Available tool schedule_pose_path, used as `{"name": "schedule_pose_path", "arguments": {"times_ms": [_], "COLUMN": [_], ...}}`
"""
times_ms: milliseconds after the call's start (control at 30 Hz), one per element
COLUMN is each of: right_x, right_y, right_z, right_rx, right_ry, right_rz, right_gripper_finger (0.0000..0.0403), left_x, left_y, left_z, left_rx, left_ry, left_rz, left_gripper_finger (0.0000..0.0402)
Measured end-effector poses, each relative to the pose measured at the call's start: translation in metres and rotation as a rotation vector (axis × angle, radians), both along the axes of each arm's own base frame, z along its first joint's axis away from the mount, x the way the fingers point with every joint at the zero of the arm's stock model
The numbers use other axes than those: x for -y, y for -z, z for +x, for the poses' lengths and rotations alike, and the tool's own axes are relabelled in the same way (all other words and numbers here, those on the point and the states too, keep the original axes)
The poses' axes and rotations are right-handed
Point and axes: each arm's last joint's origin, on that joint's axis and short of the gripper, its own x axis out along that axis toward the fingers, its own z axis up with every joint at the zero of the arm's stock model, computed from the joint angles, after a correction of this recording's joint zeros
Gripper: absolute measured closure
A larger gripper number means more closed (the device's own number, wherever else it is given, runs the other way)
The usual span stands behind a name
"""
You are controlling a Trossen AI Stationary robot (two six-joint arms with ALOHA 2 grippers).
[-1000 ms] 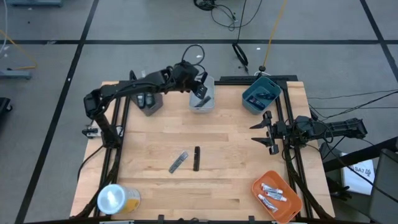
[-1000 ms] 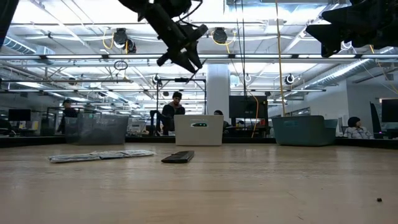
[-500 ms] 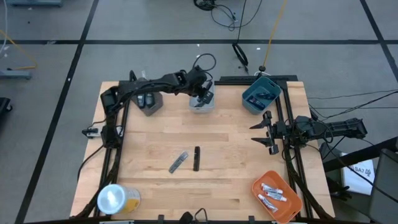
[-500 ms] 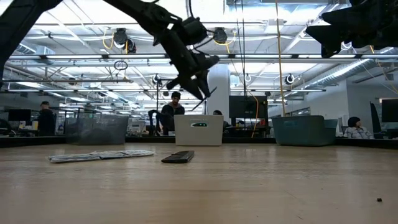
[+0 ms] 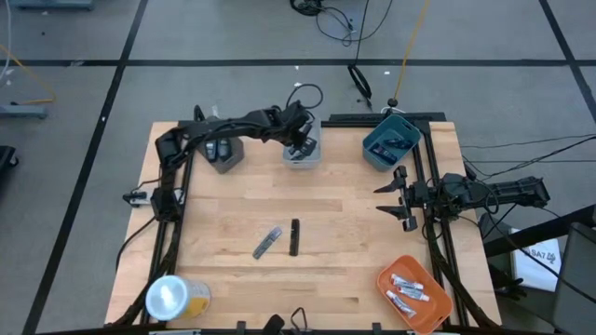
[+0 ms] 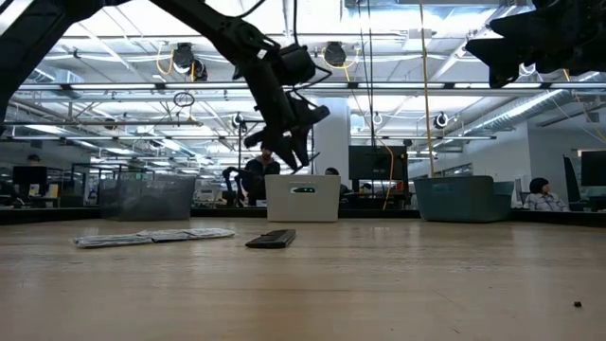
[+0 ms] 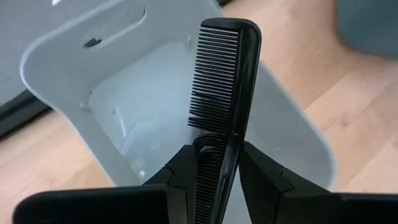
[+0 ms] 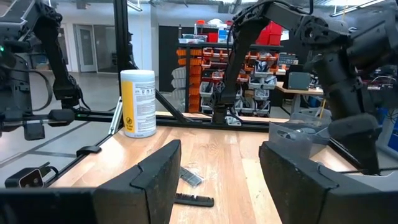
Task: Pick & Place Travel size toiletries
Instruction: Put the black comb into the gray bin
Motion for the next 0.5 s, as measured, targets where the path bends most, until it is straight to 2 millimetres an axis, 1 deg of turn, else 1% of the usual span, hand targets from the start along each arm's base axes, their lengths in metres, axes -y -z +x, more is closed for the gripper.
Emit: {"name": "schedule_pose_path", "arguments": {"times_ms": [333, 500], "right_x": [0.000, 0.000], "right_y": [0.000, 0.000], "right_z": [0.000, 0.000], "right_rx": [0.000, -0.004], "right_ry": [0.000, 0.000], "right_rz": [0.002, 0.003], "right_gripper_finger": [0.0193, 0.0193], "left_x": [-0.005, -0.008], "left_y": [0.022, 0.027], "left_z": [0.006, 0.008], "left_rx": [-0.029, -0.021], "left_ry": [-0.008, -0.009], "left_rz": [-0.017, -0.023], "left_gripper_finger": [0.0314, 0.0314]}}
